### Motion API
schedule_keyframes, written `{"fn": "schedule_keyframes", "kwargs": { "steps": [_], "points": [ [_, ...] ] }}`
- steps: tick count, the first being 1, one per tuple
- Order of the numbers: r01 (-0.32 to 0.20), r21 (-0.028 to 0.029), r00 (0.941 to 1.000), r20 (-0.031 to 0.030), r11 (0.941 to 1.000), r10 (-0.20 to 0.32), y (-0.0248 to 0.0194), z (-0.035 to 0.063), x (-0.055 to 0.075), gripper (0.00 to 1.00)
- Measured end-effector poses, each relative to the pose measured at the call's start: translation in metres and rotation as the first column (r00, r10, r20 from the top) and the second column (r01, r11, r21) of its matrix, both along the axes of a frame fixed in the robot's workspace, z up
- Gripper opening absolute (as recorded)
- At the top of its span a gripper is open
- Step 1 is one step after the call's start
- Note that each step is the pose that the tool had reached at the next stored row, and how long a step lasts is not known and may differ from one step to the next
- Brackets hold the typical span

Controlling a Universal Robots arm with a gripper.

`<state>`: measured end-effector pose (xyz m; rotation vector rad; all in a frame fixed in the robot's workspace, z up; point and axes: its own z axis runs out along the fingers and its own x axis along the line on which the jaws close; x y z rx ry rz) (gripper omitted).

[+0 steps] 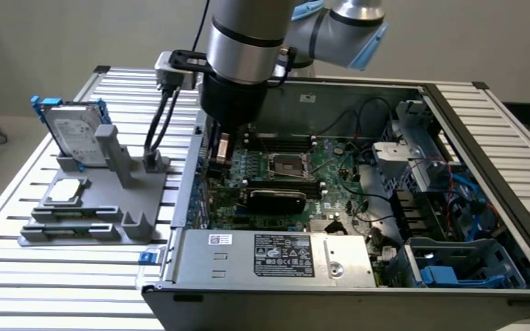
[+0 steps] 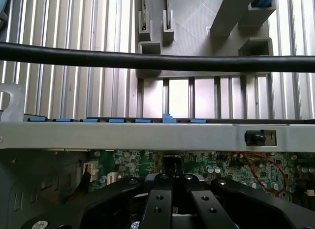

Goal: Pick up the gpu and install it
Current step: 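Press down on the gpu until it lock into place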

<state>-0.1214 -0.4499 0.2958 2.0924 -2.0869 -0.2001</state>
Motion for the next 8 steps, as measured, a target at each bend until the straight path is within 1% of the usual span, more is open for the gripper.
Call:
{"fn": "schedule_keyframes", "kwargs": {
  "steps": [3, 8],
  "points": [
    [0.0, -0.0018, 1.0, -0.0001, 1.0, 0.0, 0.001, -0.0005, -0.0014, 0.11],
    [0.0, -0.0018, 1.0, -0.0006, 1.0, 0.0, 0.0015, -0.0006, -0.0018, 0.11]
  ]
}}
